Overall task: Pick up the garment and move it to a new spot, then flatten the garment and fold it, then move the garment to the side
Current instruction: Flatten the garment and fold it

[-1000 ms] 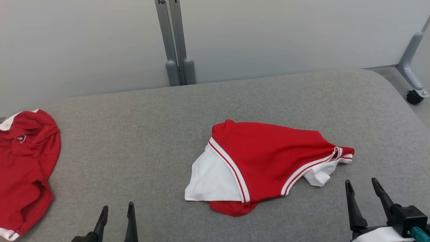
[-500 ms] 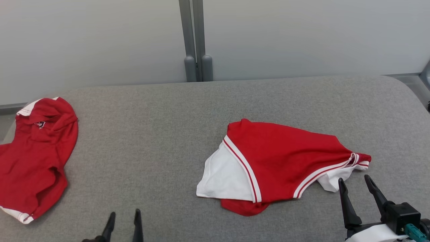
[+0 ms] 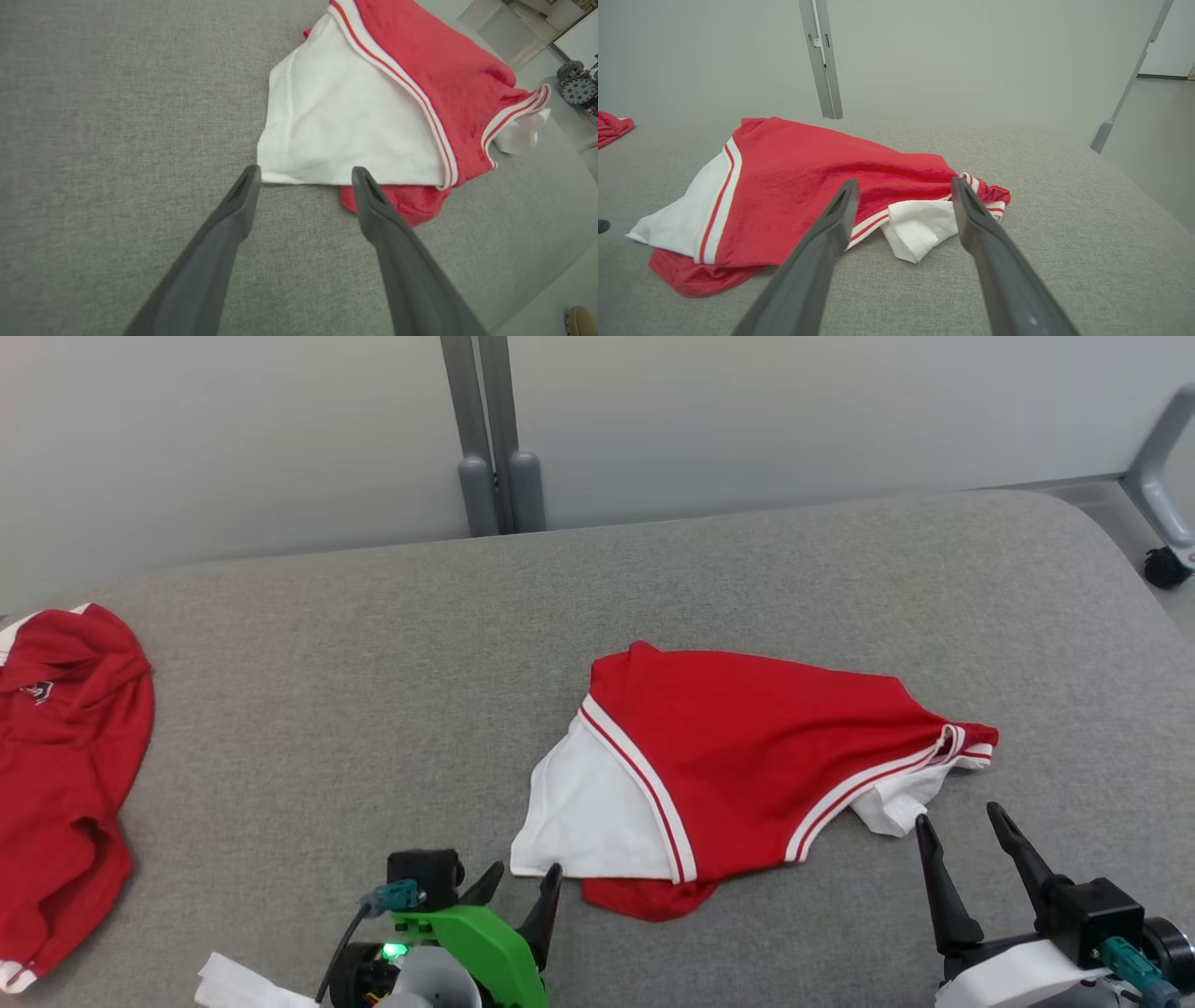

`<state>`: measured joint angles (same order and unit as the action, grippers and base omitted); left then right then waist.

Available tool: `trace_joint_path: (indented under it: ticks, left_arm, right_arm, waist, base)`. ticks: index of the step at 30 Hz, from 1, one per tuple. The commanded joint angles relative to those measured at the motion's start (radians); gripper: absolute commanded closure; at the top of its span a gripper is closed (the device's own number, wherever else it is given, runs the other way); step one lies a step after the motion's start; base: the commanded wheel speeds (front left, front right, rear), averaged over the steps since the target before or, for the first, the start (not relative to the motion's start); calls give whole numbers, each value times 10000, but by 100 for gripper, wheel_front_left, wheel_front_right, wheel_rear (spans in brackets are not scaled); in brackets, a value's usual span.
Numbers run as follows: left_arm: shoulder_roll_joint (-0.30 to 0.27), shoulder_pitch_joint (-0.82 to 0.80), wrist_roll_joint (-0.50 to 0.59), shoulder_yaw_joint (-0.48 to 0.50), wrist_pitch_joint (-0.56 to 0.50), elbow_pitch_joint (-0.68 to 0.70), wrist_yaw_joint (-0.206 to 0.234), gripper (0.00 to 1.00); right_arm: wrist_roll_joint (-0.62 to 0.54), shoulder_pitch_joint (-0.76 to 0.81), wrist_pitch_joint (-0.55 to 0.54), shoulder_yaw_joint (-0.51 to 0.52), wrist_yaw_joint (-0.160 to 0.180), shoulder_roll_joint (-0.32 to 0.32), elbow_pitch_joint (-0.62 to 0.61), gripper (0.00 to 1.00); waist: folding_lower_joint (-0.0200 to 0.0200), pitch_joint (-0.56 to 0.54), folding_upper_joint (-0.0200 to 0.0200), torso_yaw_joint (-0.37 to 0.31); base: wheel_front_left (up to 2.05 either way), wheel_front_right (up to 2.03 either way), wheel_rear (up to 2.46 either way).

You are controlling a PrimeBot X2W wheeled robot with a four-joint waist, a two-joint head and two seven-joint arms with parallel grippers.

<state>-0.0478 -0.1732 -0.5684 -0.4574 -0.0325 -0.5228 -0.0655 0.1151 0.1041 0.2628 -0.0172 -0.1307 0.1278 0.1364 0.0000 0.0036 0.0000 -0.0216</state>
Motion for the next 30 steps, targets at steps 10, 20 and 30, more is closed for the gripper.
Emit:
trace_joint_path:
  ticks: [10, 20, 30]
  left_arm:
    - [-55, -1263, -692, -262, 114, -2181, 645, 69]
    - [-41, -1988, -1418, -435, 470, -2987, 185, 100]
    - [-99, -4498, -2127, -410, -901, 576, -15, 100]
  right_arm:
    - [58, -308, 31, 49, 0, -75, 73, 0]
    - [75, -453, 31, -25, 1, -123, 120, 0]
    - [237, -1126, 31, -453, 0, -332, 89, 0]
  waist:
    - [0, 574, 0, -864]
    - [0, 602, 0, -1132]
    - [0, 1485, 0, -2395]
  base:
    - [0, 0, 0]
    - [0, 0, 0]
    - [0, 0, 0]
